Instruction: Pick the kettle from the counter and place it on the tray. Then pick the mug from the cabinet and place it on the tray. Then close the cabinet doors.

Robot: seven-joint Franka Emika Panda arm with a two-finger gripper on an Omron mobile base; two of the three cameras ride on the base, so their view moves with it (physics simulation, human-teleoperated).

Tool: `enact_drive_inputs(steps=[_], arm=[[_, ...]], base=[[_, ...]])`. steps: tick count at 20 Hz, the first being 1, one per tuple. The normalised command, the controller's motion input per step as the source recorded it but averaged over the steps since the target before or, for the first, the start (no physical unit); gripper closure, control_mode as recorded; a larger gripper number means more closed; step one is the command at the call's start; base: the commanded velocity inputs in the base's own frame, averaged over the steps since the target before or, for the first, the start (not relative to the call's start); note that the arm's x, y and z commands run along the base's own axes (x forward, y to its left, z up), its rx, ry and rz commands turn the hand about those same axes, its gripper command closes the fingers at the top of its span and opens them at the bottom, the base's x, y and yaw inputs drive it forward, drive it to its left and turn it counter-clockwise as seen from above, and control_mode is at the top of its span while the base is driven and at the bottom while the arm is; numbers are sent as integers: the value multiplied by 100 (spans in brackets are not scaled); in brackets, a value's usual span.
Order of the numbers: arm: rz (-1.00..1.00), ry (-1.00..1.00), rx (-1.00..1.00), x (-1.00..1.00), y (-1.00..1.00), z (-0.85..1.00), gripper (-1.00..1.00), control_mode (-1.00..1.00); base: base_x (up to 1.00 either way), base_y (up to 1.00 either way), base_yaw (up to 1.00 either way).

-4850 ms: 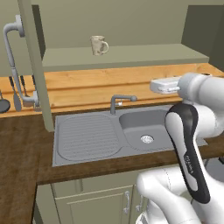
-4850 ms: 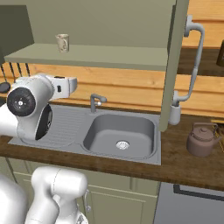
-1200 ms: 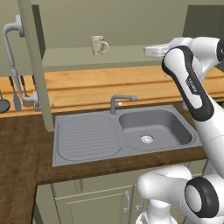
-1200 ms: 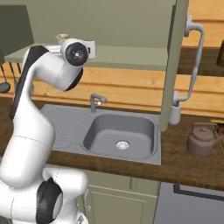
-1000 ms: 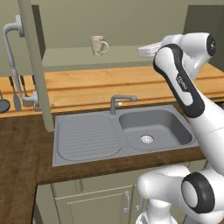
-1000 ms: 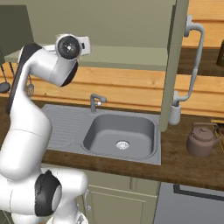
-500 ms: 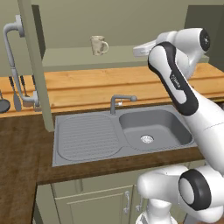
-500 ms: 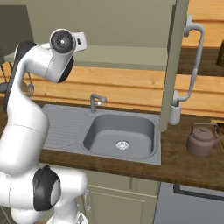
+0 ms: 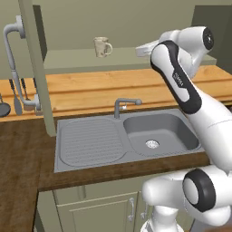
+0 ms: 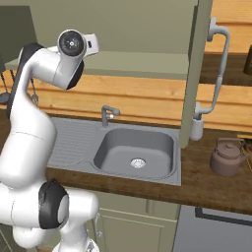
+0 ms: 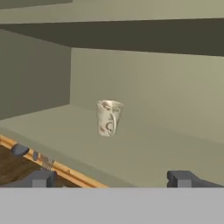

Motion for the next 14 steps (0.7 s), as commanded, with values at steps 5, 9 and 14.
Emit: enact_drive_inputs(steps=[5,9,14], arm=[[0,8,-3,31,10,1,-100,-100],[0,9,-3,29,17,4,-100,-100],[0,5,-3,24,18,12,-100,-100]], base=[[0,0,0],[0,0,0],[0,0,0]])
